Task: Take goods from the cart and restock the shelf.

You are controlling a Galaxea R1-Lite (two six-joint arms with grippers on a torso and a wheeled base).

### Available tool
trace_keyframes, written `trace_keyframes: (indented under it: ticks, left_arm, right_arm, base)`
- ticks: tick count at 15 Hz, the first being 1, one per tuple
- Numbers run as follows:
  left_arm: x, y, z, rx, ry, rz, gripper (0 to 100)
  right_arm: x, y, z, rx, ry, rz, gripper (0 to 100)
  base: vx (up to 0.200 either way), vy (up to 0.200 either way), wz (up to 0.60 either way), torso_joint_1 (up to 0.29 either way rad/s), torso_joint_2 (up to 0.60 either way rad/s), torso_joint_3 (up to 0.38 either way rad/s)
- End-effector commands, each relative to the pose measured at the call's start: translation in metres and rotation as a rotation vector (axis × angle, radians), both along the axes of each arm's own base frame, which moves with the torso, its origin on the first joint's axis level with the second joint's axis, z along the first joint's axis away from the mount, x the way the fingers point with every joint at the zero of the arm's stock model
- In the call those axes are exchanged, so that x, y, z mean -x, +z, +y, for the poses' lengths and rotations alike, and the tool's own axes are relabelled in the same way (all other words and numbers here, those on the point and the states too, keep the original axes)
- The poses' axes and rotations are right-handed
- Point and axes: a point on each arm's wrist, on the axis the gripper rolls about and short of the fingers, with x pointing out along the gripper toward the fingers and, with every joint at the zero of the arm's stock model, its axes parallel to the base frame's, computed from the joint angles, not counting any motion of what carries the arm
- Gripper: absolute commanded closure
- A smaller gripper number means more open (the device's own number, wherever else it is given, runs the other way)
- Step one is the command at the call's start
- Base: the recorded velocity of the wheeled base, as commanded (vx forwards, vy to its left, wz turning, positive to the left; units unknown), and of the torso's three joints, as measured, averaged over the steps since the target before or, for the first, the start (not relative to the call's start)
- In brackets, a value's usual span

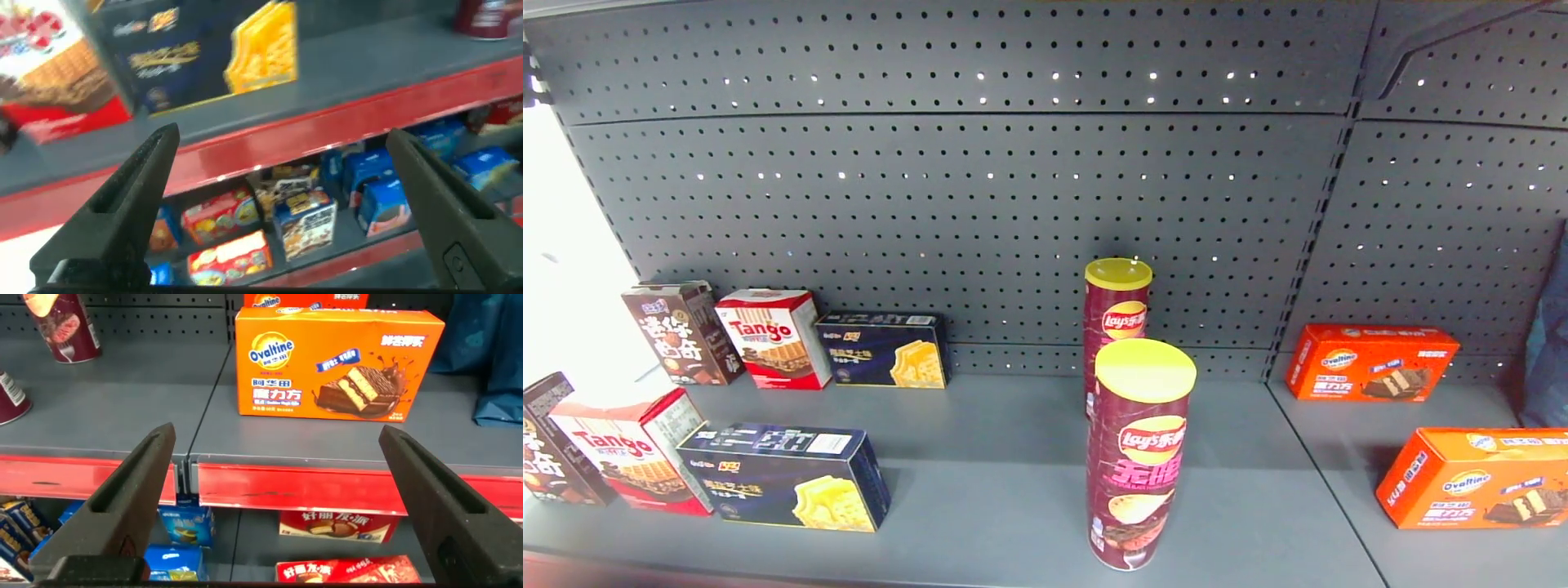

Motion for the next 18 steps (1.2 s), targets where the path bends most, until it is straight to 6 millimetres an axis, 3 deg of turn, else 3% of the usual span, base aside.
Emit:
trace_keyframes:
  ticks: [1,4,12,18]
  left_arm:
    - [-0.003,-0.001,-0.001,0.000,0.095,0.036,0]
    - [0.009,-0.003,-0.001,0.018,0.099,-0.131,0]
    - [0.008,-0.004,0.000,0.033,0.170,-0.127,0]
    - [0.008,-0.003,0.000,0.041,0.129,-0.127,0]
  right_arm:
    - [0.000,0.000,0.000,0.000,0.001,0.001,0]
    - [0.000,0.000,0.000,0.000,0.001,0.001,0]
    - [0.000,0.000,0.000,0.000,0.001,-0.001,0]
    - [0.000,0.000,0.000,0.000,0.001,-0.001,0]
  base:
    - [0.000,0.000,0.00,0.000,0.00,0.000]
    - [0.000,0.000,0.00,0.000,0.00,0.000]
    - [0.000,0.000,0.00,0.000,0.00,0.000]
    - [0.000,0.000,0.00,0.000,0.00,0.000]
